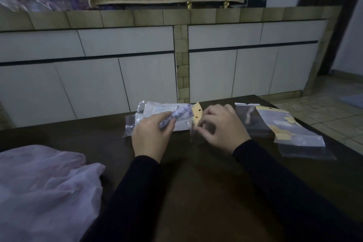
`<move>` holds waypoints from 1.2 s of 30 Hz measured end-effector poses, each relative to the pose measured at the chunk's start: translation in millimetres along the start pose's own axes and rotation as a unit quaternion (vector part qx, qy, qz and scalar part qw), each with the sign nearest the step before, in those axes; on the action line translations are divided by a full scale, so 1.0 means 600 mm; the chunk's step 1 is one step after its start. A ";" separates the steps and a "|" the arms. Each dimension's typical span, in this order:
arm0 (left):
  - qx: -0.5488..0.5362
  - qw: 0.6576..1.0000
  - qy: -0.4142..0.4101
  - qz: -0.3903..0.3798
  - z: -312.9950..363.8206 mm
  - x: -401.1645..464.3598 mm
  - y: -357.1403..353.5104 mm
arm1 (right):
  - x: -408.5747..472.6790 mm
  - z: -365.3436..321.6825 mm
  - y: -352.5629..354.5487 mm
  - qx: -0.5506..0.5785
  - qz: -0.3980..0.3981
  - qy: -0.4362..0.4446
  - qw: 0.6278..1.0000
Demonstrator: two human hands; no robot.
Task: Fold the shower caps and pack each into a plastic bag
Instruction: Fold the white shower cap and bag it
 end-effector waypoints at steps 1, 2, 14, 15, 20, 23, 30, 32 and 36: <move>-0.006 1.000 0.018 0.001 -0.001 -0.002 0.007 | -0.004 -0.008 -0.002 0.007 -0.031 0.013 0.999; -0.017 0.999 0.035 0.001 -0.002 -0.004 0.013 | -0.008 -0.016 -0.006 0.016 -0.063 0.028 0.997; -0.314 0.930 0.083 -0.169 -0.004 -0.003 -0.001 | -0.022 -0.023 -0.054 0.179 -0.259 -0.064 0.947; -0.357 0.905 0.098 -0.209 0.002 -0.005 -0.006 | -0.022 -0.021 -0.058 0.191 -0.254 -0.076 0.945; -0.388 0.827 0.192 -0.359 0.008 -0.023 -0.023 | -0.022 -0.011 -0.067 0.150 -0.240 -0.135 0.949; -0.335 0.846 0.223 -0.351 -0.014 -0.024 -0.021 | -0.023 -0.009 -0.068 0.148 -0.270 -0.132 0.942; -0.256 0.850 0.263 -0.379 -0.034 -0.024 -0.022 | -0.023 0.002 -0.067 0.164 -0.278 -0.131 0.937; -0.251 0.848 0.268 -0.383 -0.033 -0.024 -0.020 | -0.023 0.002 -0.066 0.174 -0.254 -0.136 0.942; -0.234 0.848 0.264 -0.395 -0.029 -0.023 -0.017 | -0.025 0.003 -0.064 0.199 -0.212 -0.135 0.947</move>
Point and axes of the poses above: each hand's wrist, its own x-axis towards the middle knuckle, its own y-axis out of the back of the hand, z = x × y, the point moved 4 cm from there along x, towards the middle knuckle, and after that the axes turned 15 degrees about -z, right-handed, at the moved point
